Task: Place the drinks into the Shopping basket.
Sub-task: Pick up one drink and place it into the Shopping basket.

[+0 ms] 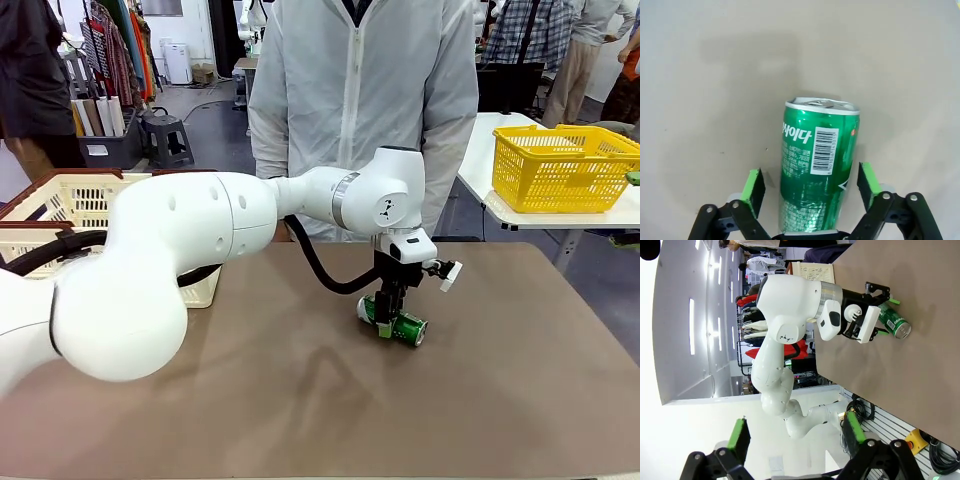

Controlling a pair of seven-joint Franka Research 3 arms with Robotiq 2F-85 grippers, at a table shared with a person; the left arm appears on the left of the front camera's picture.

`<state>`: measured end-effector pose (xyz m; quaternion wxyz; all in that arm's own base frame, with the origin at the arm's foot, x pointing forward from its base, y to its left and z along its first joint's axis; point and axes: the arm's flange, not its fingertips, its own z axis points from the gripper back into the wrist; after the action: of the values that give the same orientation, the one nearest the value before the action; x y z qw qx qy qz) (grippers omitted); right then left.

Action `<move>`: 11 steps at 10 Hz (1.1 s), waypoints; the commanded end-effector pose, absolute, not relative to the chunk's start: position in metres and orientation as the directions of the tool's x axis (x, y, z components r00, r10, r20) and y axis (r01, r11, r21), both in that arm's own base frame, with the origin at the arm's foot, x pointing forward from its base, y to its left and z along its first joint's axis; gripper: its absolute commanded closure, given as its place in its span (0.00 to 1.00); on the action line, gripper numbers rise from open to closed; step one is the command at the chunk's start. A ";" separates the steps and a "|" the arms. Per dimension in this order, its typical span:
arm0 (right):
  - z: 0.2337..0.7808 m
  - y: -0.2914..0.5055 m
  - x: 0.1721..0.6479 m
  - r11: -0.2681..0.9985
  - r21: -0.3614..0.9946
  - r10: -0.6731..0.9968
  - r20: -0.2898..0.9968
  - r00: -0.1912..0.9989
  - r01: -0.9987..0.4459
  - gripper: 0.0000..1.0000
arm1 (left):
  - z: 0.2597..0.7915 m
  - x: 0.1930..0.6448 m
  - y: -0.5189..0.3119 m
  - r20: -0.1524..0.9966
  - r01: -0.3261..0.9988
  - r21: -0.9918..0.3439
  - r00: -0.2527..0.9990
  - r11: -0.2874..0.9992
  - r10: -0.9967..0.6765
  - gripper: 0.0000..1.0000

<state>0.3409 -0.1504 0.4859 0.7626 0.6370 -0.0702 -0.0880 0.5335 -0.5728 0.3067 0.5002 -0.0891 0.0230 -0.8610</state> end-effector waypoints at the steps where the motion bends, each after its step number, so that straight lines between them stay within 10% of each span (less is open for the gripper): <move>1: 0.490 -0.151 0.340 0.173 0.983 -0.217 -0.021 0.976 0.060 0.00 | 0.313 0.549 -0.585 0.095 0.841 -0.130 -0.517 -0.526 -0.851 1.00; 7: 0.490 -0.151 0.340 0.173 0.983 -0.217 -0.021 0.976 0.060 0.00 | 0.314 0.550 -0.580 0.083 0.854 -0.130 -0.496 -0.503 -0.864 1.00; 11: 0.490 -0.151 0.340 0.173 0.983 -0.217 -0.021 0.976 0.060 0.00 | 0.416 0.524 -0.549 0.139 0.978 -0.209 0.036 0.006 -0.990 1.00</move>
<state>0.3409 -0.1504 0.4859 0.7626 0.6370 -0.0702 -0.0880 0.5421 -0.5598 0.3755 0.6631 -0.0979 0.0259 -0.7416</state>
